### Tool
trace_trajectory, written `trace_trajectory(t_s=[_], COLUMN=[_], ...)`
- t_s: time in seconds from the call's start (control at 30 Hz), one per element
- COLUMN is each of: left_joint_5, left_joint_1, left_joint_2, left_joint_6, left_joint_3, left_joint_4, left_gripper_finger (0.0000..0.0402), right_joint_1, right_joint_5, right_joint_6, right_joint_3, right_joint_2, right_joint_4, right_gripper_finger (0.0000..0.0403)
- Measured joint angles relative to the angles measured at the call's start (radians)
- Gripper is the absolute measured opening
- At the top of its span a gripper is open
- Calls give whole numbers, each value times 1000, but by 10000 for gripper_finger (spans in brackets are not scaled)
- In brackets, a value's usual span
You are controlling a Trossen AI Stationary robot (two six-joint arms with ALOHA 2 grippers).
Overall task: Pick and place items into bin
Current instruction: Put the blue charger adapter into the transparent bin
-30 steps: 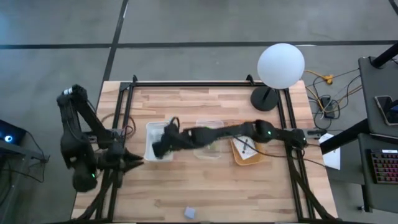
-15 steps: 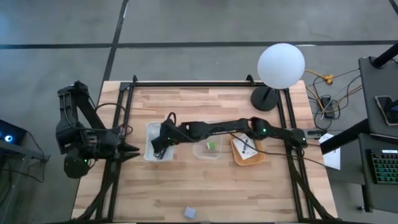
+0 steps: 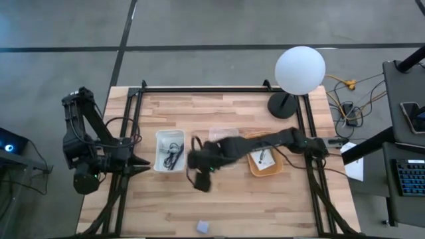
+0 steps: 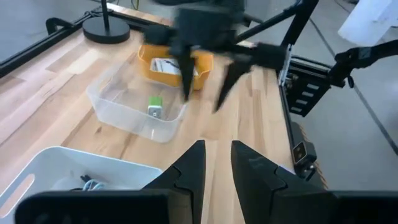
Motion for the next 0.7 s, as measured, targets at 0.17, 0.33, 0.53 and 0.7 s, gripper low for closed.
trace_trajectory(t_s=[0.17, 0.33, 0.53, 0.7], left_joint_5=[0, 20, 90, 124], left_joint_1=[0, 0, 1, 3], left_joint_2=[0, 22, 74, 115], left_joint_6=[-2, -3, -4, -5], left_joint_3=[-15, -37, -123, -171], left_joint_4=[1, 5, 101, 204], left_gripper_finger=[61, 61, 61, 61], right_joint_1=[129, 236, 309, 358], right_joint_5=[40, 95, 98, 66], right_joint_6=[-72, -81, -22, -21], right_joint_3=[-5, -8, -8, -8], right_joint_2=[-10, 44, 104, 169], right_joint_4=[-131, -105, 0, 182], right_gripper_finger=[205, 206, 206, 206])
